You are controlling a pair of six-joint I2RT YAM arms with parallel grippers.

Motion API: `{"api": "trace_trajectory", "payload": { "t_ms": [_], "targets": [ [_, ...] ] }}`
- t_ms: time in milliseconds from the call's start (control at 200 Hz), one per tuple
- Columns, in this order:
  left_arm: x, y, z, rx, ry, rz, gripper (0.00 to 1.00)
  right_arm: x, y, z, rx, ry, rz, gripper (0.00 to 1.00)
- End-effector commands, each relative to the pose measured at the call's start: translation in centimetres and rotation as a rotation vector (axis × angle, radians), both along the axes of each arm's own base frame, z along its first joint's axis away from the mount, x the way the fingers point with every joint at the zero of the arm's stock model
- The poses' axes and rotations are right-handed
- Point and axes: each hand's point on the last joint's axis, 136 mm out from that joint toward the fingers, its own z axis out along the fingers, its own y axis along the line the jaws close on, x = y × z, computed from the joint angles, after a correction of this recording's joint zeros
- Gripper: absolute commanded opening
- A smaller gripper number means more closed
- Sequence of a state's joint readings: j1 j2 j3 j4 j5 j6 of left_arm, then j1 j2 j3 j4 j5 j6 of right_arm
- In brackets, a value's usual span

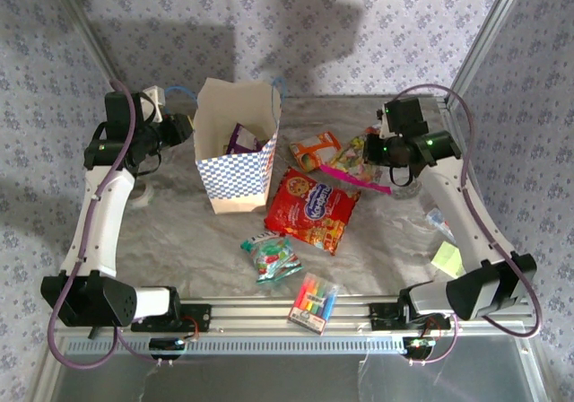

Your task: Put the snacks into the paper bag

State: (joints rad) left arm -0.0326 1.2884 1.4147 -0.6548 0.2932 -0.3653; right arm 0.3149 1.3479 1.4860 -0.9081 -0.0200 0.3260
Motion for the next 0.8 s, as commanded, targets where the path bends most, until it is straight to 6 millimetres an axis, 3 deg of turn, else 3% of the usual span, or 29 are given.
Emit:
{"api": "trace_trajectory", "payload": {
  "t_ms": [0, 160, 335, 540, 795],
  "targets": [
    [0.1, -0.2, 2.0, -0.005, -0.038, -0.019, 0.41, 0.5, 0.8, 7.7, 0.003, -0.249, 0.036, 0.0],
    [0.2, -0.2, 0.7, 0.006, 0.018, -0.032, 0.47, -0.6, 3.0, 11.5, -0.009, -0.343, 0.12, 0.0],
    [0.6, -0.8, 0.9, -0.008, 0.019, -0.058, 0.47, -1.9, 5.5, 14.7, -0.01, -0.424, 0.218, 0.0],
    [1.2, -1.3, 0.5, -0.008, 0.029, -0.073, 0.47, -3.9, 8.6, 17.5, -0.073, -0.515, 0.344, 0.0],
    [1.7, -1.5, 0.1, -0.01, 0.037, -0.075, 0.47, -5.7, 10.6, 20.3, -0.125, -0.613, 0.425, 0.0]
  ]
}}
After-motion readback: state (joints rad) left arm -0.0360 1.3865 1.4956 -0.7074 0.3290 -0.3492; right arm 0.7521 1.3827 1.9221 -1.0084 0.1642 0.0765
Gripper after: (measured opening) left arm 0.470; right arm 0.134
